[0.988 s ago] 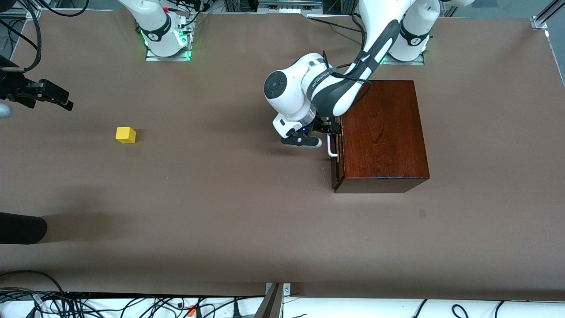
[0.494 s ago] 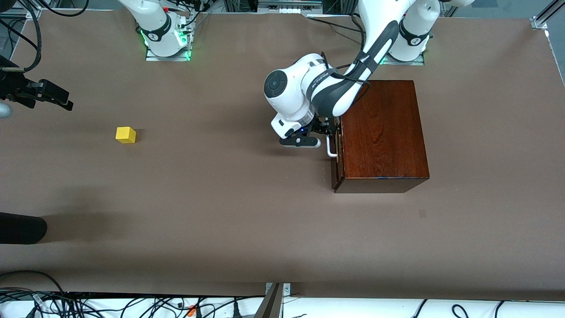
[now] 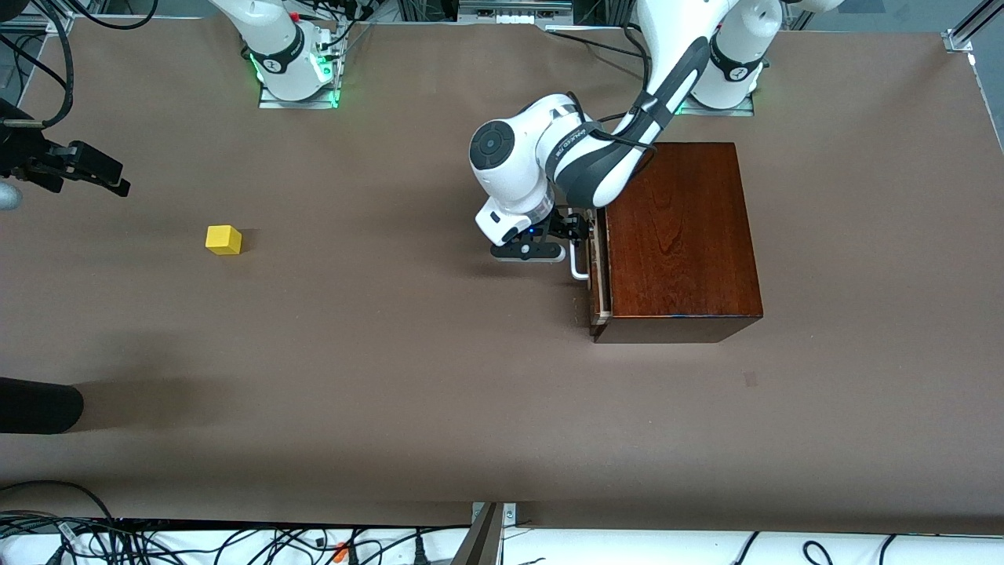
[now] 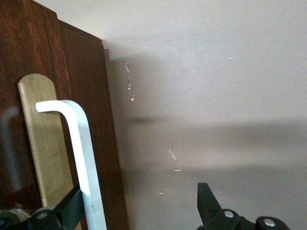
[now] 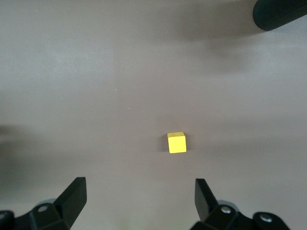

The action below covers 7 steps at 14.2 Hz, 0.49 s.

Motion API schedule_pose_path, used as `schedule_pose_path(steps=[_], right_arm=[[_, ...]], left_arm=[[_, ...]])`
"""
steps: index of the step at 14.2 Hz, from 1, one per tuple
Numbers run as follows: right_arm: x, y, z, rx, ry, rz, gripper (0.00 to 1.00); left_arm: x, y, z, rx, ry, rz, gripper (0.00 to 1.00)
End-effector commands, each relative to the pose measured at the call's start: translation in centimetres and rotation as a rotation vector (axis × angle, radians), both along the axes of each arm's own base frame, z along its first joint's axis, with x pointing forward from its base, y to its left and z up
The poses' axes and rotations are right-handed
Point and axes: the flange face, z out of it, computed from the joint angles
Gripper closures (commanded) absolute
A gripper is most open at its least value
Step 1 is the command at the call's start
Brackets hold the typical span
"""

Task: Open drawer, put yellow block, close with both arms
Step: 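Pull the drawer handle outward with the left gripper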

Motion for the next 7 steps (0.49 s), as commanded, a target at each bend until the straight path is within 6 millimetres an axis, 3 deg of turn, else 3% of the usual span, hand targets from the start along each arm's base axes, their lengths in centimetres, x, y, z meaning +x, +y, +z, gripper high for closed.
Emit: schedule_pose_path(steps=[1,7], right_arm=[[0.2,-0.2,0.6,-0.003,-0.009,-0.007,0.00],[0.2,-0.3,0.6,-0.005,-0.008,-0.007,0.00]], left_arm=[[-0.1,-1.9,0.9,-0.113,-0.028,0.018,0.00],[-0.3,-3.0,0.5,-0.147,-0.035,0.020,0.00]])
